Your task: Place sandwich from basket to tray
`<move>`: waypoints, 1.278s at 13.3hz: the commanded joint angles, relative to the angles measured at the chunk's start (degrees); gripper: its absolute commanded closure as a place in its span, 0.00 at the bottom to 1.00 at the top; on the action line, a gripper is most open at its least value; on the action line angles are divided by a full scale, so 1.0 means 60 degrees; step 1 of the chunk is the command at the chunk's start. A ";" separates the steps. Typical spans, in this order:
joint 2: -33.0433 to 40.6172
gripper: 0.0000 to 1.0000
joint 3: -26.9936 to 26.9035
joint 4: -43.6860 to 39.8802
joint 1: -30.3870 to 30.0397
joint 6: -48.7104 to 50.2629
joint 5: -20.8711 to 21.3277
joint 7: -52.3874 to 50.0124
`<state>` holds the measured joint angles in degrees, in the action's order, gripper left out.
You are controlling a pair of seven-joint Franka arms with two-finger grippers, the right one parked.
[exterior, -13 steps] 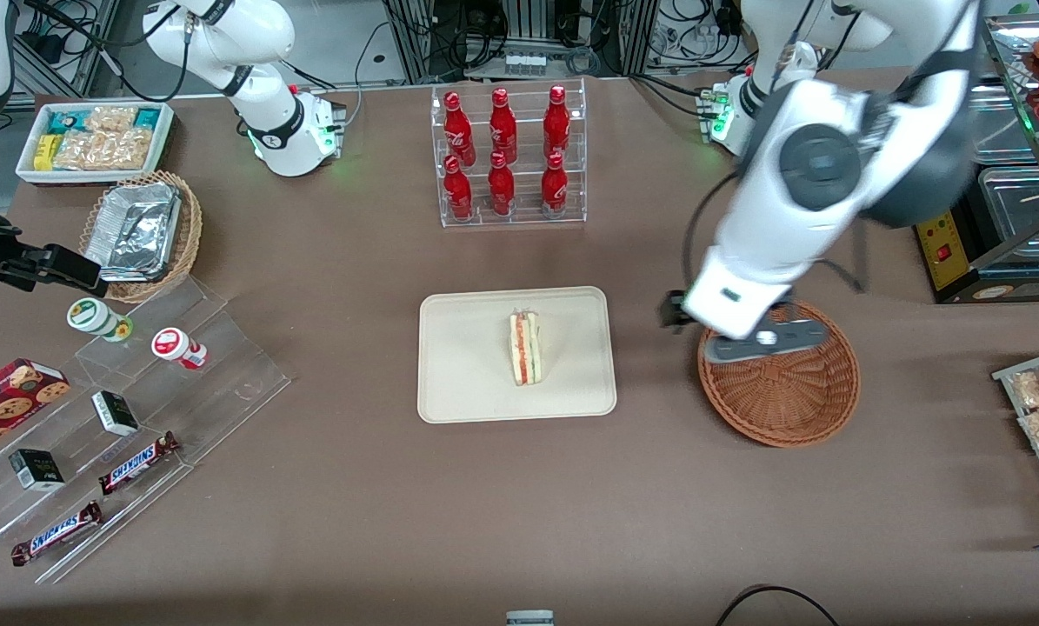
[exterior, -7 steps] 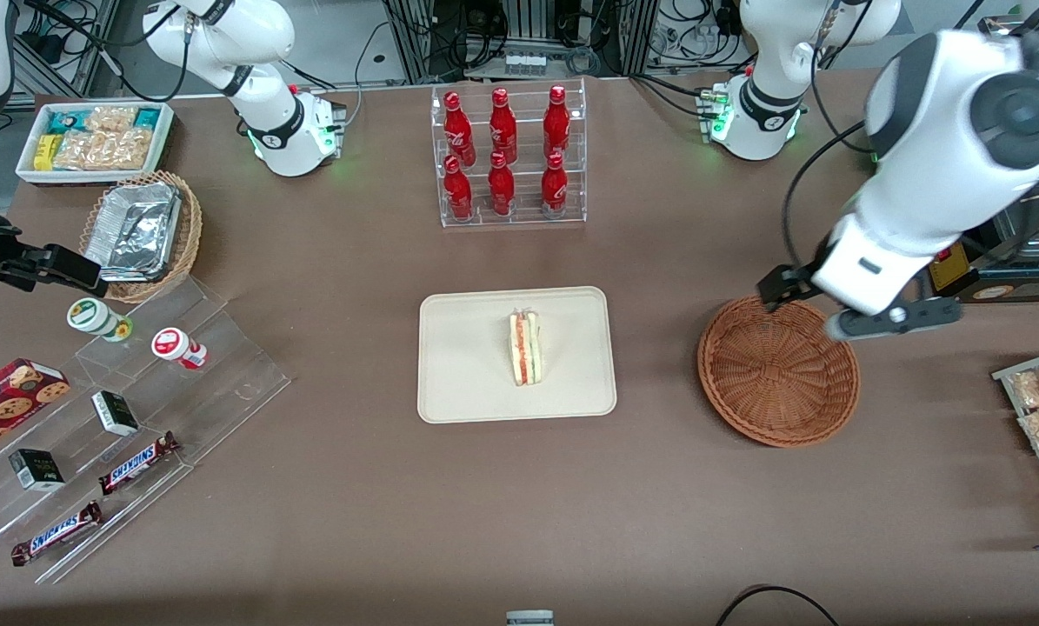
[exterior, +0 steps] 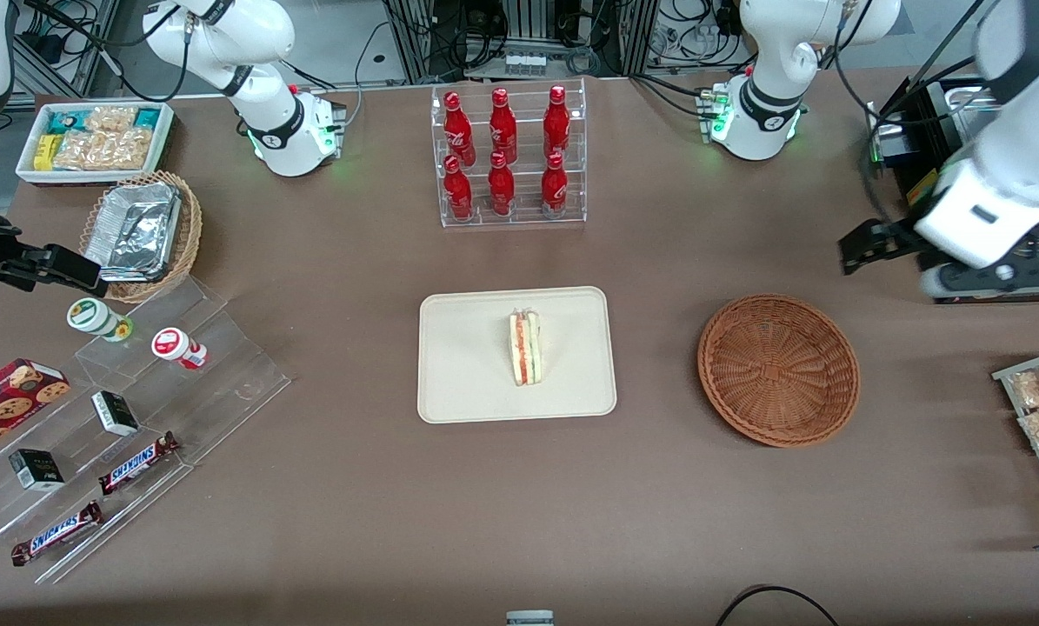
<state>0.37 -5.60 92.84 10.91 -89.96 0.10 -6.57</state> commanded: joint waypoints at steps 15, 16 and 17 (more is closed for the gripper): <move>-0.0224 0.00 0.1314 -0.1161 -0.2038 0.0374 -0.0531 0.1286; -0.0209 0.00 0.1300 -0.1146 -0.2024 0.0403 -0.0414 0.1286; -0.0194 0.00 0.1299 -0.1146 -0.2024 0.0592 -0.0224 0.1199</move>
<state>-0.90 1.49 87.08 -0.34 -88.78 -2.99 0.89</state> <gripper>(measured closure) 0.000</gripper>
